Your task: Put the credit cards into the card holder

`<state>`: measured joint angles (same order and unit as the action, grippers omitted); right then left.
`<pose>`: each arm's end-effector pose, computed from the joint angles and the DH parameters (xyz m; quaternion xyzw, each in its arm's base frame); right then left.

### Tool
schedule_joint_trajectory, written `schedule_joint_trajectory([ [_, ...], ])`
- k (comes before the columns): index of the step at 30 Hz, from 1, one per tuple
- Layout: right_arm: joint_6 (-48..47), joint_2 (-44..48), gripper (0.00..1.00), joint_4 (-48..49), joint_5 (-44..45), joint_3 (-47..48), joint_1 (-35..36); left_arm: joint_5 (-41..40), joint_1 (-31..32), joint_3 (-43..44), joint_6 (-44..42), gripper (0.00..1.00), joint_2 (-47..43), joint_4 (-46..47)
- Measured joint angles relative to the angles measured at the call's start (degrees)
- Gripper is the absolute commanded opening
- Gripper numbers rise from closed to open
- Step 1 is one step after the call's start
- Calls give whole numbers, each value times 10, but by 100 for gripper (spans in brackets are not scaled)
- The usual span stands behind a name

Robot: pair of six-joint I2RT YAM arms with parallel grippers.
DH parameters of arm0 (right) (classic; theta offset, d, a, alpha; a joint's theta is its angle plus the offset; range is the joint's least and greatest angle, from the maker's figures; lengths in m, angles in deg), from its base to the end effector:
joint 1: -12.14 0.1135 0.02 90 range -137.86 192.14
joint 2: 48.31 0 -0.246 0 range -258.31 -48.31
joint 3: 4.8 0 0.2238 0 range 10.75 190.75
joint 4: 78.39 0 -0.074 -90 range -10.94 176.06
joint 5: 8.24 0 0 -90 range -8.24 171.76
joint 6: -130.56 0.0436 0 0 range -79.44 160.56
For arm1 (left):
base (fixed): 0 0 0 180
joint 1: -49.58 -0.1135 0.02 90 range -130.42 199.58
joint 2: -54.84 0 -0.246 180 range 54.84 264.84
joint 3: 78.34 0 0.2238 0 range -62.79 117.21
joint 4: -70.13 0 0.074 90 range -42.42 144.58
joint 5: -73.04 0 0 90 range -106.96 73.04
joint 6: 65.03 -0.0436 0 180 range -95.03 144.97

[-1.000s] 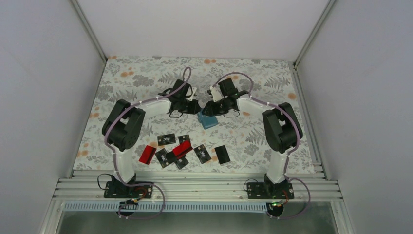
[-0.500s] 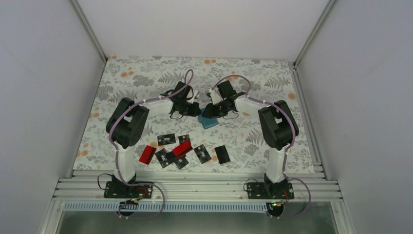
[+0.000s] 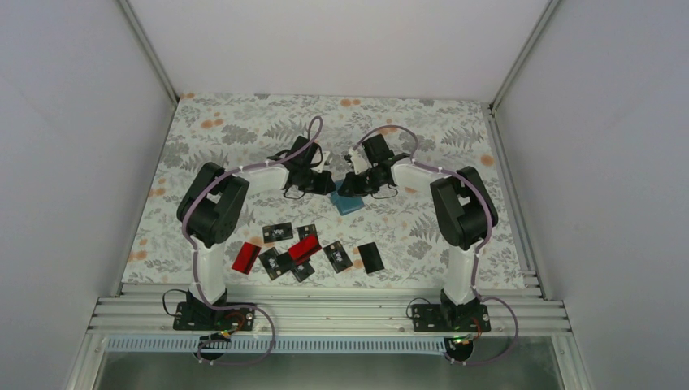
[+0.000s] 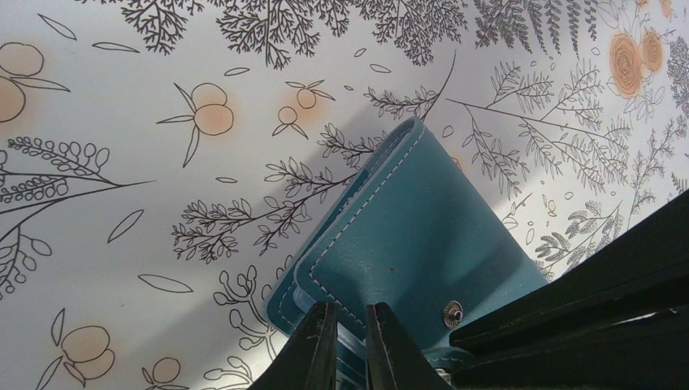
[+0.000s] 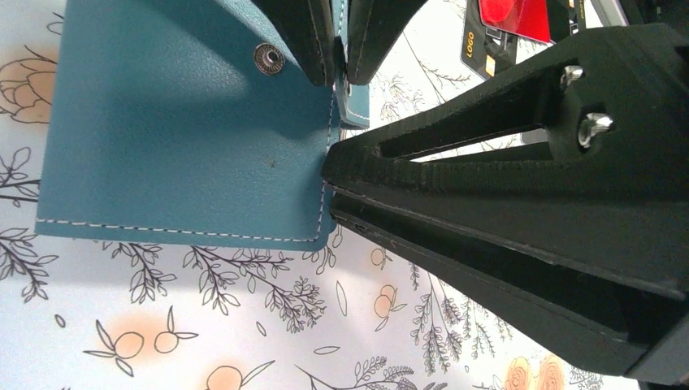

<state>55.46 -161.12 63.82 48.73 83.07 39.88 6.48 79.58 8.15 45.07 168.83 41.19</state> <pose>0.3155 0.1928 0.1476 -0.1708 0.9184 0.3395 0.1101 0.3218 -0.2058 0.1399 0.1393 0.9289 -0.2959 0.1737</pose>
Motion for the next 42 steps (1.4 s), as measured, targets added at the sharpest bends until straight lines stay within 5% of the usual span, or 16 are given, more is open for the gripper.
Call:
schedule_joint_trajectory([
  [29, 20, -1, 4, -64, 54, 35, 0, -24, 1, -7, -7, 8, 1, -3],
  [42, 26, -1, 4, -64, 49, 28, 0, -34, 1, 13, 2, 16, -39, 2],
])
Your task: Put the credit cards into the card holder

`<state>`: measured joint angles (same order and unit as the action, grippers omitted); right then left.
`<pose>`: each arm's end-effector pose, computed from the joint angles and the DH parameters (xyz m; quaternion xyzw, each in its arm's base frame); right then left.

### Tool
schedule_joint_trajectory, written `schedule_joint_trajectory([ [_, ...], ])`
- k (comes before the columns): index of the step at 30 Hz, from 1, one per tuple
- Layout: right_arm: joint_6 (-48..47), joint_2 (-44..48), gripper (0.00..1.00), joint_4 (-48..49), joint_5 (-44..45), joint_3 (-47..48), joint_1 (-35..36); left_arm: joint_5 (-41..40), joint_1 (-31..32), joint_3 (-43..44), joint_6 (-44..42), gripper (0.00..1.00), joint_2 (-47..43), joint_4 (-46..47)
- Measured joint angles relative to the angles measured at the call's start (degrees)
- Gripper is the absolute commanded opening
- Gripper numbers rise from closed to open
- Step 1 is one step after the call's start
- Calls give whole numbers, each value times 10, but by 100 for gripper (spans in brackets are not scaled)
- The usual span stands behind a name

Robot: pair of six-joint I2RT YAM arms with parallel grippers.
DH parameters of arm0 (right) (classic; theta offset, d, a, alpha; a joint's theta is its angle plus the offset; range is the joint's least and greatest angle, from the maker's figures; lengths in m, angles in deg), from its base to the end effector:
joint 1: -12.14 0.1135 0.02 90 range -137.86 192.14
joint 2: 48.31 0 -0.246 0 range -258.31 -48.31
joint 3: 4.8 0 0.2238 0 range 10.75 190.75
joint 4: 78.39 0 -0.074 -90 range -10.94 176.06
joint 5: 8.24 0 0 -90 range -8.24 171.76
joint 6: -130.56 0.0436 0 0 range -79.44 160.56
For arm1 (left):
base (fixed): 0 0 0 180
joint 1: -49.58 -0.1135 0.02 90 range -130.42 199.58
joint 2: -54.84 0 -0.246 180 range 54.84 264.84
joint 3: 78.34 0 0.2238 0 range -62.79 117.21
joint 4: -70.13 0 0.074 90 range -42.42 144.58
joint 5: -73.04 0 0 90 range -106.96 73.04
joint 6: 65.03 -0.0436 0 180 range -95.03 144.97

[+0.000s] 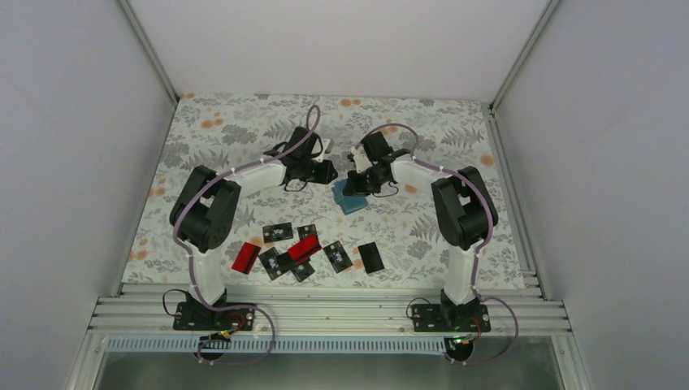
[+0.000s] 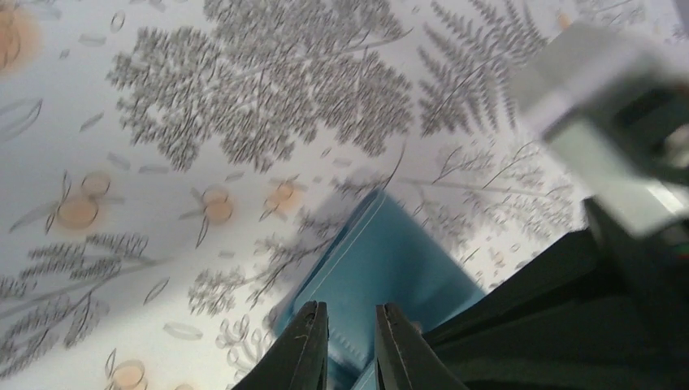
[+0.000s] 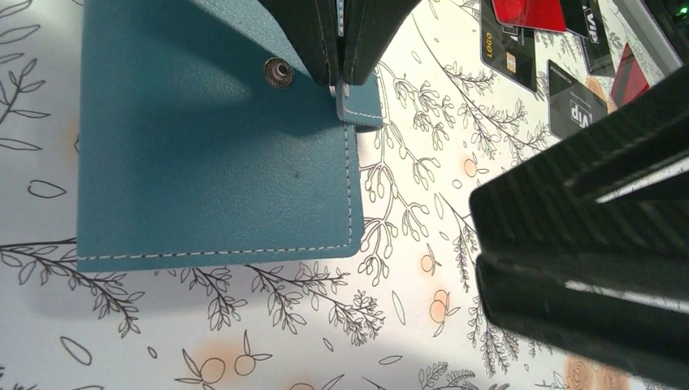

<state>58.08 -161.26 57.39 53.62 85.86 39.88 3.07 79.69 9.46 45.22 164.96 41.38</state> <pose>0.3160 0.1894 0.1520 -0.1339 0.9415 0.2957 0.0907 0.3246 -0.2055 0.1701 0.1375 0.9201 -0.2880 0.2272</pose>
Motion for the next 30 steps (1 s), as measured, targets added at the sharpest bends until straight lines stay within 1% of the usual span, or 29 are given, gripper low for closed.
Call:
schedule_joint_trajectory([
  [5, 0, 0, 4, 3, -5, -1, 0, 27, 0, 34, 0, 16, 30, 13],
  [12, 0, 0, 4, 4, -8, -1, 0, 60, 9, 40, -4, 16, 85, 11],
  [21, 0, 0, 4, 1, -5, -1, 0, 54, 13, 20, -14, 16, 82, 39],
  [30, 5, 0, 4, -8, 16, 0, -1, 38, 17, 7, -16, 15, 76, 55],
])
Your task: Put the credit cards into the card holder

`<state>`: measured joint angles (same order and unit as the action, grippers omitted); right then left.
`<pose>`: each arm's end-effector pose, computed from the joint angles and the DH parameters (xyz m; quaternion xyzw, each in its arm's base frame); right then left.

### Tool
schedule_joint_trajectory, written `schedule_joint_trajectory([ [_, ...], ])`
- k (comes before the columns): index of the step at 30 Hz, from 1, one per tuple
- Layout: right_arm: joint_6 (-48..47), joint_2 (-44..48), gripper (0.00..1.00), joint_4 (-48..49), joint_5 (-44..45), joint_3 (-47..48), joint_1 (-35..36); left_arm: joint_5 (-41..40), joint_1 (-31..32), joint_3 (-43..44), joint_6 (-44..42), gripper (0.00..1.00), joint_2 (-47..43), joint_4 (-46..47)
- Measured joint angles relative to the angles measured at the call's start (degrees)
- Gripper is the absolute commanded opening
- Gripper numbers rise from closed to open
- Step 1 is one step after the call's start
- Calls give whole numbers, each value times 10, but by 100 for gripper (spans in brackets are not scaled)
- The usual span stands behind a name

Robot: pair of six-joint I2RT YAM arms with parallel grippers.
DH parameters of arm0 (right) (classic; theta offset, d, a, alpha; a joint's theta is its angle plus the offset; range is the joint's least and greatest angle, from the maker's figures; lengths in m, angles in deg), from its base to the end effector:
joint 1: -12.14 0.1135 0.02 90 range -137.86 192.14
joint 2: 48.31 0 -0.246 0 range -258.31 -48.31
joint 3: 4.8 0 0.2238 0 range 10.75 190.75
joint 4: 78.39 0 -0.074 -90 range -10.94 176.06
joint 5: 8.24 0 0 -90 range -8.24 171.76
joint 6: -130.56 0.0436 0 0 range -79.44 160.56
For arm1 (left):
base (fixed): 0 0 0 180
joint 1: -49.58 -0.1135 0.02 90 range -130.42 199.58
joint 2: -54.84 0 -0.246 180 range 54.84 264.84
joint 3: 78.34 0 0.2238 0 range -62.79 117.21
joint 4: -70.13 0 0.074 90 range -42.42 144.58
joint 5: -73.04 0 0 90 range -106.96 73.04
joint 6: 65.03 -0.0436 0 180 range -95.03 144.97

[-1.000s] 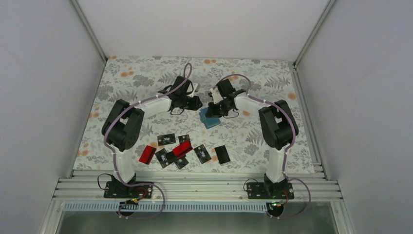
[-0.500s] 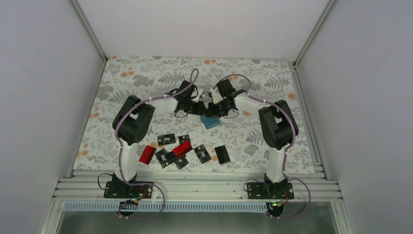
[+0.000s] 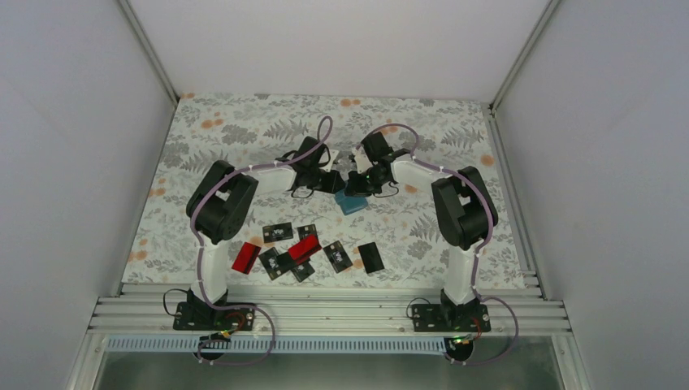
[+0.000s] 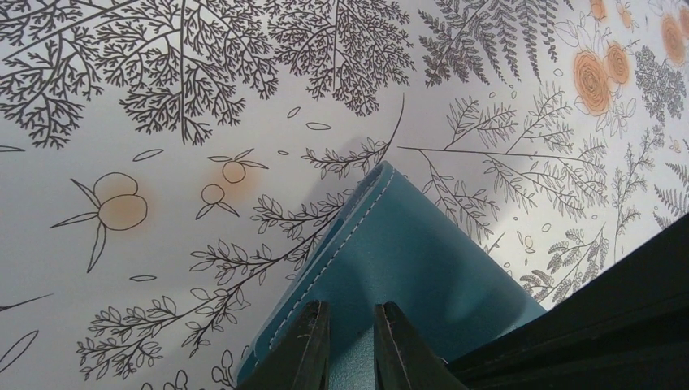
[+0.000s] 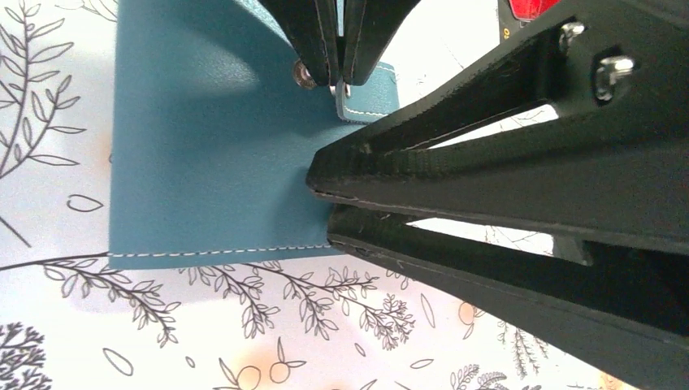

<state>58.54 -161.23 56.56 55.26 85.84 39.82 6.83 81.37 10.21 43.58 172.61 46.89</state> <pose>0.3155 0.1875 0.1509 -0.1256 0.9472 0.2814 0.0891 0.3302 -0.2253 0.1316 0.1722 0.9128 -0.3106 0.2018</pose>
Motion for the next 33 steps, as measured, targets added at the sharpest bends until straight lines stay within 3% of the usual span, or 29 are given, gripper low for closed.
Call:
schedule_joint_trajectory([
  [33, 11, 4, 5, -5, 58, 0, -5, -32, 11, 0, -2, 15, -2, 1],
])
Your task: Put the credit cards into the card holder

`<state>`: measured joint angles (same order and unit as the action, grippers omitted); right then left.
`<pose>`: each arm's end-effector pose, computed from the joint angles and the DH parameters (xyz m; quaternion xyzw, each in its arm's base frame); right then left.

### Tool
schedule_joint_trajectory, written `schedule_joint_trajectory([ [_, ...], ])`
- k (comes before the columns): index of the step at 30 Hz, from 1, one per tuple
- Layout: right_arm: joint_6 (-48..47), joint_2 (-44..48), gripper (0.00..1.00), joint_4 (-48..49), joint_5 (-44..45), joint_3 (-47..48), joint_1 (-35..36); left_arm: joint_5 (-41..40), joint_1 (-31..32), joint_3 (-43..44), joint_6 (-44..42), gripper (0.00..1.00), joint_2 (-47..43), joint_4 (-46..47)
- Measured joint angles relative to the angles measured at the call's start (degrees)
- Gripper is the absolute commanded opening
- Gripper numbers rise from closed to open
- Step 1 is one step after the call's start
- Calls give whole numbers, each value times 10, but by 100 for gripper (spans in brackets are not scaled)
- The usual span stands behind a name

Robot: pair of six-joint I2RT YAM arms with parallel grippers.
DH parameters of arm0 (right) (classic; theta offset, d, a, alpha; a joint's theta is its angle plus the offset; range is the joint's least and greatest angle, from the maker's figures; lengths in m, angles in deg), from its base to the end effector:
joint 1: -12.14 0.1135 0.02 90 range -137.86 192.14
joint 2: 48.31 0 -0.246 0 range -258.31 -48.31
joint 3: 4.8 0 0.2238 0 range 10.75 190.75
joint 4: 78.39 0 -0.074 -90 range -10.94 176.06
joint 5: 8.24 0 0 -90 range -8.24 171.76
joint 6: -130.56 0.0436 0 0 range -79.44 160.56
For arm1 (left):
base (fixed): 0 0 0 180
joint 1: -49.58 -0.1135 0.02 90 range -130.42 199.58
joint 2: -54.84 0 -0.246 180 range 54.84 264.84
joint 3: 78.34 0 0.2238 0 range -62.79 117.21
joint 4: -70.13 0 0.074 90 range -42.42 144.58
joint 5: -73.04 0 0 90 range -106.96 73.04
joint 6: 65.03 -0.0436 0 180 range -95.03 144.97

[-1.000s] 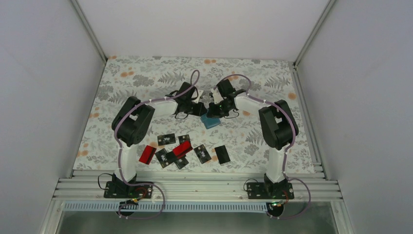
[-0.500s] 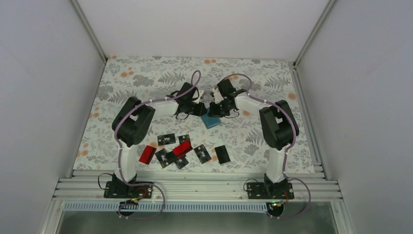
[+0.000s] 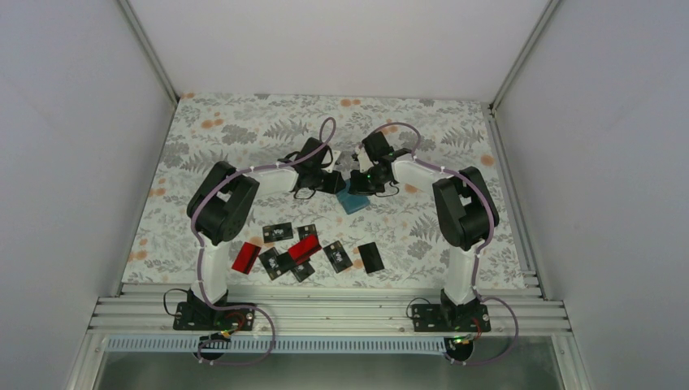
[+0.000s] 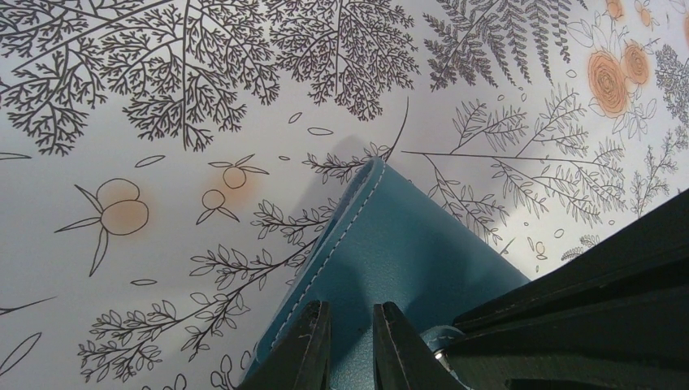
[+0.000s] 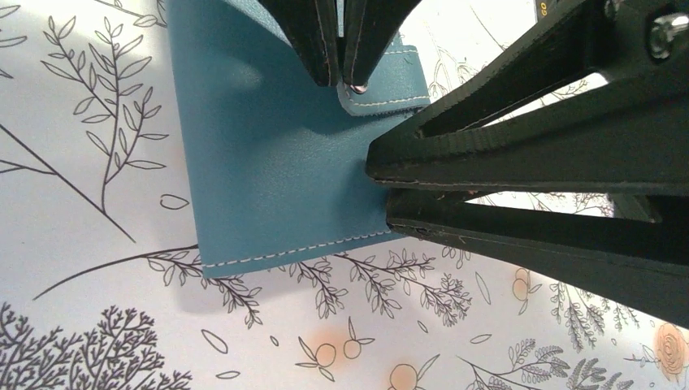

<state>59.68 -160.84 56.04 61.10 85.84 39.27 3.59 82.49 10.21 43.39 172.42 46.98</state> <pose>0.3187 0.1806 0.1513 -0.1023 0.9600 0.2372 0.1077 0.3275 -0.2302 0.1322 0.1747 0.9161 -0.2902 0.2143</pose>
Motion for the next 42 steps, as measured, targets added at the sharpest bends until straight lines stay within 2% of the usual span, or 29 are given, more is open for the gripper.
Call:
schedule_joint_trajectory([
  [22, 14, 2, 4, 15, -3, -15, -3, -6, 1, 0, -7, 15, -1, 0],
  [42, 28, -28, 4, -26, -33, 6, -16, -30, 9, 9, -14, 15, -1, -14],
])
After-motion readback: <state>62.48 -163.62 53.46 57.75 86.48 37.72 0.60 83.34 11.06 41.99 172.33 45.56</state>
